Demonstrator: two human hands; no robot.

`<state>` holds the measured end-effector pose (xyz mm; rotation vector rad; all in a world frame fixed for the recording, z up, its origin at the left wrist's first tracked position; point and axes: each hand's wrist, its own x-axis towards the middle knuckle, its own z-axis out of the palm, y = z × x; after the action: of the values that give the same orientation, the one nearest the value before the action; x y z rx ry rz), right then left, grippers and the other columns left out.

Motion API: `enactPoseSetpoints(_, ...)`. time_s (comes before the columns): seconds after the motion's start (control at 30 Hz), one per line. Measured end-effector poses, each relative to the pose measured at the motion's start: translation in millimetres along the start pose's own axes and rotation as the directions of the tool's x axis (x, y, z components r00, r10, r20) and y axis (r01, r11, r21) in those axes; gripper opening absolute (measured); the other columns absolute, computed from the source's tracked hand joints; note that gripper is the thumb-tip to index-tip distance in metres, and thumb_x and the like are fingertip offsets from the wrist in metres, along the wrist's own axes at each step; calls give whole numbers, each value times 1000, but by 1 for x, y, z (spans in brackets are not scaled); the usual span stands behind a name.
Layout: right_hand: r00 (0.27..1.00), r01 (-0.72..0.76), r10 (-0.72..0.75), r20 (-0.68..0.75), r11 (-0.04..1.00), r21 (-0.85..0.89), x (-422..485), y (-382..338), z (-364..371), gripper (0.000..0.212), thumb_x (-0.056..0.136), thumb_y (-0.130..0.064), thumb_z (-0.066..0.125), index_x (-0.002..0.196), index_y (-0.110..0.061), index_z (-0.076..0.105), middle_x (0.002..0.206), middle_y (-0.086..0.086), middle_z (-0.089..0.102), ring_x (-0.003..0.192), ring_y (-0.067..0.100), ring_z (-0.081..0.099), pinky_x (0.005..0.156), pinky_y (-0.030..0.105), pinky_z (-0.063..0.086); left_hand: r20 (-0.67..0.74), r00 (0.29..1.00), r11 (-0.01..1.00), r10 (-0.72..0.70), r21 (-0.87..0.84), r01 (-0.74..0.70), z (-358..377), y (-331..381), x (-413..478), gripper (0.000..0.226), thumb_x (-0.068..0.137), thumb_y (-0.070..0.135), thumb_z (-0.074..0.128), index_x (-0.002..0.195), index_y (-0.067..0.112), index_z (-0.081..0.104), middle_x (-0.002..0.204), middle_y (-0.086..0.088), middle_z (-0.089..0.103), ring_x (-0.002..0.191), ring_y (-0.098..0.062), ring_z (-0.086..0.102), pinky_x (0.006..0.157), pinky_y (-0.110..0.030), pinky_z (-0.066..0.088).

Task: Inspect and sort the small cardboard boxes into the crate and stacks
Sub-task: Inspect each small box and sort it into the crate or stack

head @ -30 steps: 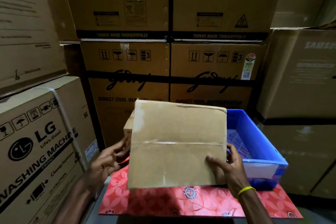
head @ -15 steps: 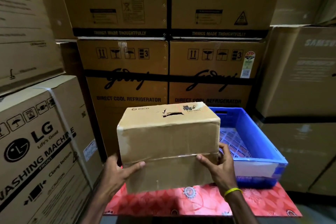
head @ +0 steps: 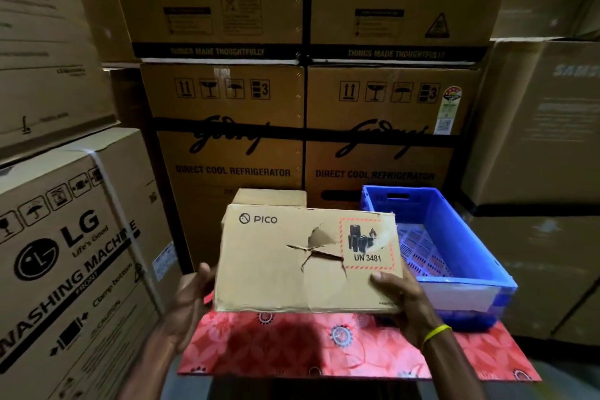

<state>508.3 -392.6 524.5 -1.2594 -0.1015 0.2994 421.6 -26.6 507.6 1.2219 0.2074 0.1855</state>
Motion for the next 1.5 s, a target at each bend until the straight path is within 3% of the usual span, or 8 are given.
enactPoseSetpoints(0.1,999,40,-39,-36,998,43,-1,11,7,74,63,-11,82,133,-16,56,121,20,76,101,37,77,76,43,67,17,997,977,-79,199,74,16,-2,-4,107,34,60,96,128,20,65,116,-7,78,108,-32,72,98,-62,56)
enactPoseSetpoints(0.2,998,41,-40,-47,999,4,-5,13,10,90,48,-27,100,128,-21,60,117,13,79,103,34,78,77,42,67,3,998,979,-67,191,65,23,-8,-5,121,35,42,104,143,19,54,122,-9,76,107,-31,76,86,-50,63)
enactPoseSetpoints(0.37,966,3,-98,-240,930,-369,0,9,12,54,72,-20,90,120,-21,66,114,10,80,102,28,76,92,55,61,8,1000,993,10,119,-11,29,-18,-5,116,39,28,102,144,25,53,129,-14,70,111,-33,73,82,-41,64)
enactPoseSetpoints(0.53,837,-53,-308,-452,777,-628,-2,5,46,122,26,-95,76,119,-23,45,119,6,64,109,30,64,90,54,58,2,996,989,92,117,-91,49,-23,-10,86,41,30,100,118,49,66,115,0,77,104,-24,77,78,-39,65)
enactPoseSetpoints(0.83,650,-122,-509,-564,663,-738,5,-5,64,134,37,-84,80,137,-4,41,130,23,61,118,45,63,94,60,54,-2,989,982,151,116,-149,62,-29,-15,90,51,34,98,134,40,62,125,-5,73,114,-29,73,85,-43,64)
enactPoseSetpoints(1.13,712,-79,-484,-508,664,-743,4,-10,63,148,27,-108,55,134,-7,39,128,19,57,117,39,59,92,56,56,-9,986,982,165,96,-163,60,-21,-13,92,54,30,97,137,39,60,130,-10,70,116,-31,72,84,-41,63)
enactPoseSetpoints(1.3,795,-85,-392,-463,684,-725,-1,-10,62,164,29,-98,68,157,-10,19,153,22,42,140,42,44,112,60,43,-13,985,980,172,108,-170,59,-15,-14,90,52,32,97,134,38,61,126,-7,72,113,-28,74,84,-40,64)
enactPoseSetpoints(1.5,758,-149,-440,-482,601,-785,-2,-8,63,165,25,-85,88,153,-5,21,144,24,48,135,44,49,102,59,49,10,986,979,166,119,-166,65,-13,-17,88,50,34,96,130,41,61,125,-7,71,112,-28,73,82,-40,64)
